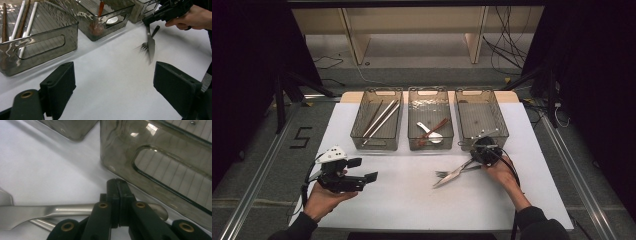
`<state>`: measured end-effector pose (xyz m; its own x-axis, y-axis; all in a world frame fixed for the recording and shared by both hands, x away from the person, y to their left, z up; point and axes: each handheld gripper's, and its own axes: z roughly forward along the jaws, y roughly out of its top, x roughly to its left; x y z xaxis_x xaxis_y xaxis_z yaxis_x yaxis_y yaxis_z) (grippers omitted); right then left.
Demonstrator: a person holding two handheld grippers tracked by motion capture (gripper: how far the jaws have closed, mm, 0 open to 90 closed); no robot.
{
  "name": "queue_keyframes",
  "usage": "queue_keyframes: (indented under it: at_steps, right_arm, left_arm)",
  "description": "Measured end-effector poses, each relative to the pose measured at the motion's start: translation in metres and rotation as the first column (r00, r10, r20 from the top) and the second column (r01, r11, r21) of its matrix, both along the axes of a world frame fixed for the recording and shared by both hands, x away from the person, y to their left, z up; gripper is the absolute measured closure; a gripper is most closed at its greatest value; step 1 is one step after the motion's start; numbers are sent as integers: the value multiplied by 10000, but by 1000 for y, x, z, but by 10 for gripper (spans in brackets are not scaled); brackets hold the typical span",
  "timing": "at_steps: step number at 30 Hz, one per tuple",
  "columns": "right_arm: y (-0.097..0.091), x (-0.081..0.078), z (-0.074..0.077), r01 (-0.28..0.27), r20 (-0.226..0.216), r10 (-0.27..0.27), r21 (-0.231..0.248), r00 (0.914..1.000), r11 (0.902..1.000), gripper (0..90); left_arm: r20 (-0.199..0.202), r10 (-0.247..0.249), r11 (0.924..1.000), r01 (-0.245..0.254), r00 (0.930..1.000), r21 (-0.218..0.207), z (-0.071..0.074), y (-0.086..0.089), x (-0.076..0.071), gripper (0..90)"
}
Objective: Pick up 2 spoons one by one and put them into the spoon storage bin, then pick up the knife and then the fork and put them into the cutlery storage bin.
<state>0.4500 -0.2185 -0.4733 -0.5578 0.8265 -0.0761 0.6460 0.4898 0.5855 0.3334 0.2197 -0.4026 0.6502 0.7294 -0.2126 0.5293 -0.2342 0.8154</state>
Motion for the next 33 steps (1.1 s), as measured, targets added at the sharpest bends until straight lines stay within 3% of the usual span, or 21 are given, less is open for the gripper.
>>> queue_keyframes:
  at_steps: [7,11,15,23,33]
  right_arm:
    - [2,2,1,5,-186,-12,-378,9998,9993,900]
    - [1,2,3,123,-696,-155,-467,9975,9988,900]
    - [1,-2,5,111,-914,-169,-634,9957,9979,900]
    - [-1,-15,8,-142,-1480,24,-786,9890,9968,900]
    - [-4,-40,12,-517,-2235,334,-765,9741,9957,900]
  left_arm:
    - [-31,-100,9999,100,9999,79,-1,-2,1,174]
    - [56,-43,10000,43,10000,30,0,1,0,174]
    - [91,-15,10000,15,10000,-1,2,1,0,174]
    - [63,-34,9999,33,10000,102,1,0,0,174]
    - [95,-66,9998,64,9999,177,0,1,-2,174]
